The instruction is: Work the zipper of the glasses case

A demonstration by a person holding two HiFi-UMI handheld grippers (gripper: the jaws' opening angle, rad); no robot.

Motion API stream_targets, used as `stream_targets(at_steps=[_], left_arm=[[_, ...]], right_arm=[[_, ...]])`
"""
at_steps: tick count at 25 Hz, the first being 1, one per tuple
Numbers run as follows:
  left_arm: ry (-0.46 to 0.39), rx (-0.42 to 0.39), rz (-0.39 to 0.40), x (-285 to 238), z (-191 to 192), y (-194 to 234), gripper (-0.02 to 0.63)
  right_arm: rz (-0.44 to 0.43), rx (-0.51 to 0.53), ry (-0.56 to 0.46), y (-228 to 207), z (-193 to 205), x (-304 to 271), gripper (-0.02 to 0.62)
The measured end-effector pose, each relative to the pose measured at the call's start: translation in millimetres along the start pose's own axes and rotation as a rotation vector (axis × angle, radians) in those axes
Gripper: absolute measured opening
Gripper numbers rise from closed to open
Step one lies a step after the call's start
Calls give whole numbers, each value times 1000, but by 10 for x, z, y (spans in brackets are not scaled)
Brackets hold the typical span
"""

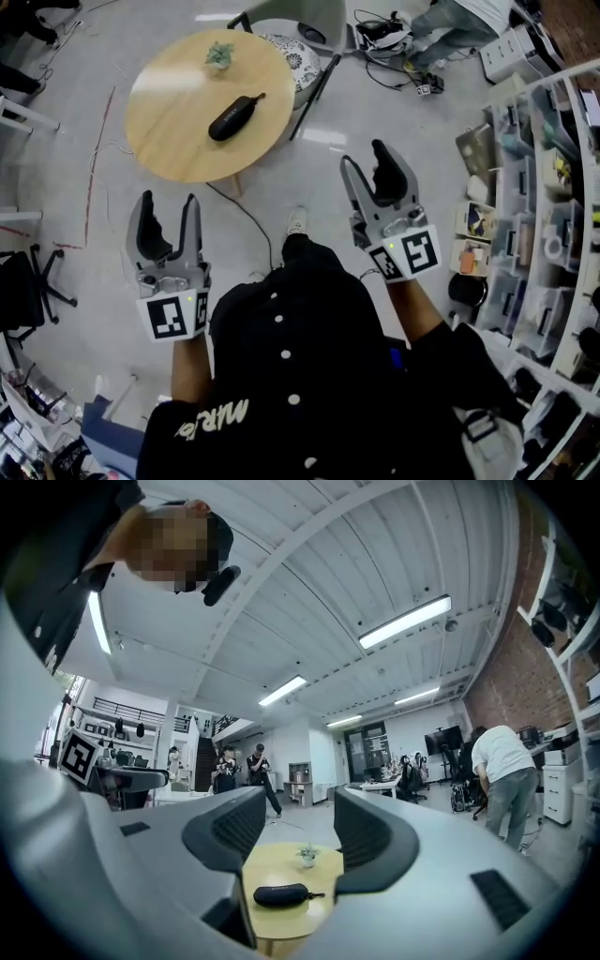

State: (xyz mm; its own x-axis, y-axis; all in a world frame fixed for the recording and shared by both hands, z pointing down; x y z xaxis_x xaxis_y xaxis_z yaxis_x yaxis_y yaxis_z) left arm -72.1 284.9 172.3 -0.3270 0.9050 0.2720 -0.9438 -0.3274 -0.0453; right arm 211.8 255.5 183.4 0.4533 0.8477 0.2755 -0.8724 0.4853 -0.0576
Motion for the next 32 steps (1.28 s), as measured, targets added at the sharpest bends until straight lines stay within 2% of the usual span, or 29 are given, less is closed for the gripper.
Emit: stream_targets(at_steps=[9, 16, 25, 32], left_arm=[[-10, -17, -47, -850, 82, -204, 250], [48, -19, -93, -1273, 341, -308, 250], [122, -10, -183, -1265, 669, -82, 250], [126, 1, -158, -1490, 830, 173, 250]], right_arm=[[-85, -19, 16, -716, 55, -599, 218], [-161, -63, 53, -1092, 313, -989, 221], [-229, -107, 124, -1066, 782, -1306, 224], [-220, -92, 126, -1038, 891, -1622, 224]])
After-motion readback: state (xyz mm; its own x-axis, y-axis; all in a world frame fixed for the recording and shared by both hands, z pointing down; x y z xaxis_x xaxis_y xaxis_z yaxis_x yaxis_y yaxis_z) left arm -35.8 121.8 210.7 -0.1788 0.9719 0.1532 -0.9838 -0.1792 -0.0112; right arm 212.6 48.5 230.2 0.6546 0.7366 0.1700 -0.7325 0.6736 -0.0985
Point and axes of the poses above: the fingertips, and each gripper's own axes: x backward along the fingers, y to its left, z out of its underside, the point moved 1 cm from there along x, backward along the fingers, and after that the axes turned 11 degrees about -y, right-handed, at the moved point
